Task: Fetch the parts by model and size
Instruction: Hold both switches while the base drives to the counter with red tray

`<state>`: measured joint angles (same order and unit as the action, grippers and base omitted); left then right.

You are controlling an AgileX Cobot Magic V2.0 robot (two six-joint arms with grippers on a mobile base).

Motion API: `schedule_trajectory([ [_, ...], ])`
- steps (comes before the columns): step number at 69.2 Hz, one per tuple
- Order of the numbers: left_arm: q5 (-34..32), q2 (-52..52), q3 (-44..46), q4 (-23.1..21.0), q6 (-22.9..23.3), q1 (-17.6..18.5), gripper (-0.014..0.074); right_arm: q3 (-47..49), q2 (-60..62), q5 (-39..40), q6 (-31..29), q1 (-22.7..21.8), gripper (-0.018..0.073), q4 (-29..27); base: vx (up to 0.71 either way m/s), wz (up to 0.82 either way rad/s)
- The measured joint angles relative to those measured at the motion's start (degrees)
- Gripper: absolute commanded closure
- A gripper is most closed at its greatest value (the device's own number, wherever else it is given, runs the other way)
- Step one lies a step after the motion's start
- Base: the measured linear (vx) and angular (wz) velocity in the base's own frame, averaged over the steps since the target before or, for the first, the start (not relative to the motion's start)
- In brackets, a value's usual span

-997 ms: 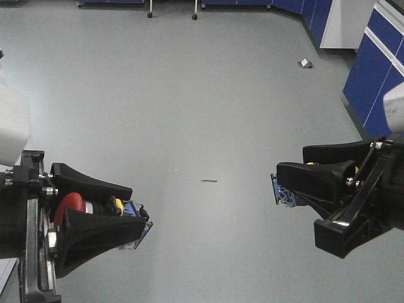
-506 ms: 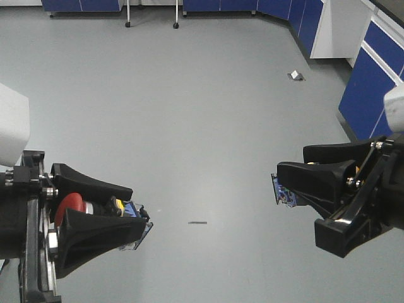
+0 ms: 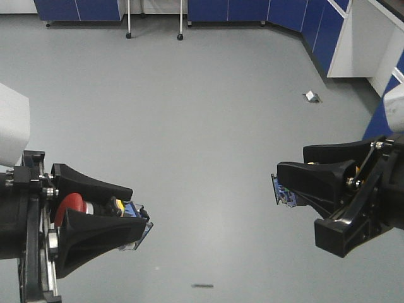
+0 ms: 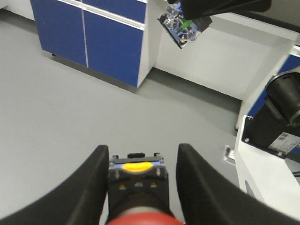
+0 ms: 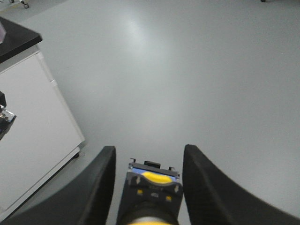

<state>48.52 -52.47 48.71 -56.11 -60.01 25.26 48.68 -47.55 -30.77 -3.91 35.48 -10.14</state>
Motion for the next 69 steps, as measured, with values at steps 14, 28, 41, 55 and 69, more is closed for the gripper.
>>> schedule_trajectory([
  [14, 0.0, 0.0, 0.0, 0.0, 0.0, 0.0, 0.0603, 0.0, 0.0, 0.0, 0.0, 0.0, 0.0564, 0.0, 0.62, 0.04],
  [28, 0.0, 0.0, 0.0, 0.0, 0.0, 0.0, 0.0603, 0.0, 0.0, 0.0, 0.0, 0.0, 0.0564, 0.0, 0.64, 0.0],
  [41, 0.0, 0.0, 0.0, 0.0, 0.0, 0.0, 0.0603, 0.0, 0.0, 0.0, 0.0, 0.0, 0.0564, 0.0, 0.65, -0.01],
  [55, 0.0, 0.0, 0.0, 0.0, 0.0, 0.0, 0.0603, 0.0, 0.0, 0.0, 0.0, 0.0, 0.0564, 0.0, 0.66, 0.0],
  [69, 0.0, 0.0, 0.0, 0.0, 0.0, 0.0, 0.0603, 0.0, 0.0, 0.0, 0.0, 0.0, 0.0564, 0.0, 0.67, 0.0],
])
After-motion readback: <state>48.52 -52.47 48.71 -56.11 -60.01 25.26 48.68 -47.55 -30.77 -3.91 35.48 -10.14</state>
